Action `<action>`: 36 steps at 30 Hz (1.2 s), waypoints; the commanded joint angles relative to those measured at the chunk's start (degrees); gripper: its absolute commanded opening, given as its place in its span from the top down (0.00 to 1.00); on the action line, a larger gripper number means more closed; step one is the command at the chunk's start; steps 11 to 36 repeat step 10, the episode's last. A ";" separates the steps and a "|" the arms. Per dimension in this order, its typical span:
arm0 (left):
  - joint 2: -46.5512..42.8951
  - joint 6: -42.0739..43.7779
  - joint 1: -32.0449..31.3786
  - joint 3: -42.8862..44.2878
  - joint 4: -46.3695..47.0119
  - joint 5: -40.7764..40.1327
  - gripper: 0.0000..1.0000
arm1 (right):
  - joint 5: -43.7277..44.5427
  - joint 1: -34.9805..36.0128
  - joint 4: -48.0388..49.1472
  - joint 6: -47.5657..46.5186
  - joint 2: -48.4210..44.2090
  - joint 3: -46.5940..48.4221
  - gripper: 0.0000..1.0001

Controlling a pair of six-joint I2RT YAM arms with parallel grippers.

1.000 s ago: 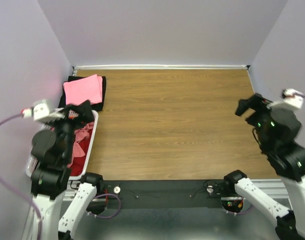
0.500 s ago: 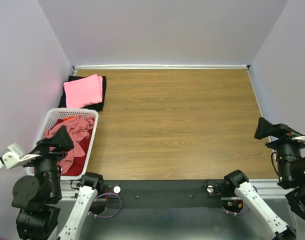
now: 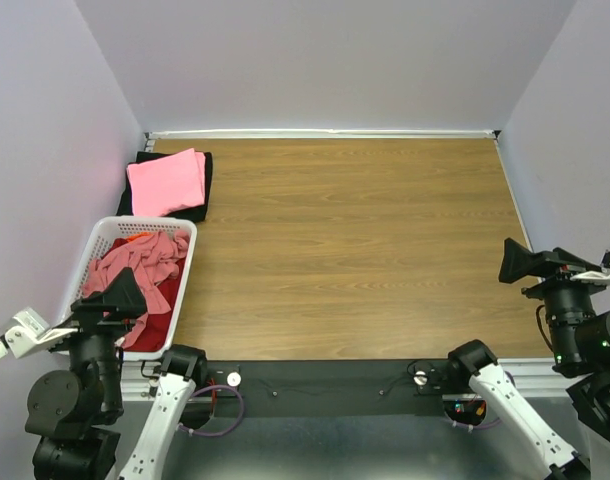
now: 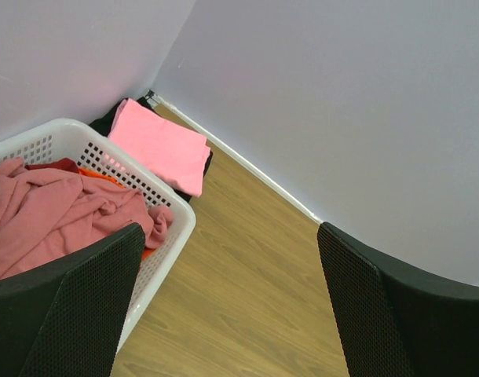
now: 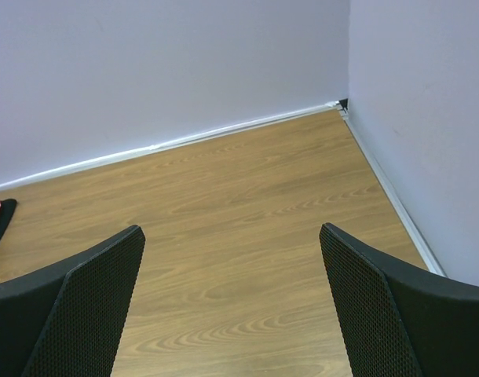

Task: Fold and stack the t-shirts
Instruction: Neatly place the folded tshirt to the corner

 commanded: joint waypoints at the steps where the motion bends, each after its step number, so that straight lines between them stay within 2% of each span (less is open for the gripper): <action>1: -0.68 -2.40 0.19 0.97 -1.98 -0.48 0.01 | -1.34 0.05 0.78 -0.64 -0.86 -0.89 0.00; 10: 2.22 -1.35 0.19 -0.09 1.71 2.77 0.01 | -2.75 0.05 1.05 -0.64 -0.68 -1.95 0.00; 36: 2.22 -1.35 0.19 -0.09 1.71 2.77 0.01 | -2.75 0.05 1.05 -0.64 -0.68 -1.95 0.00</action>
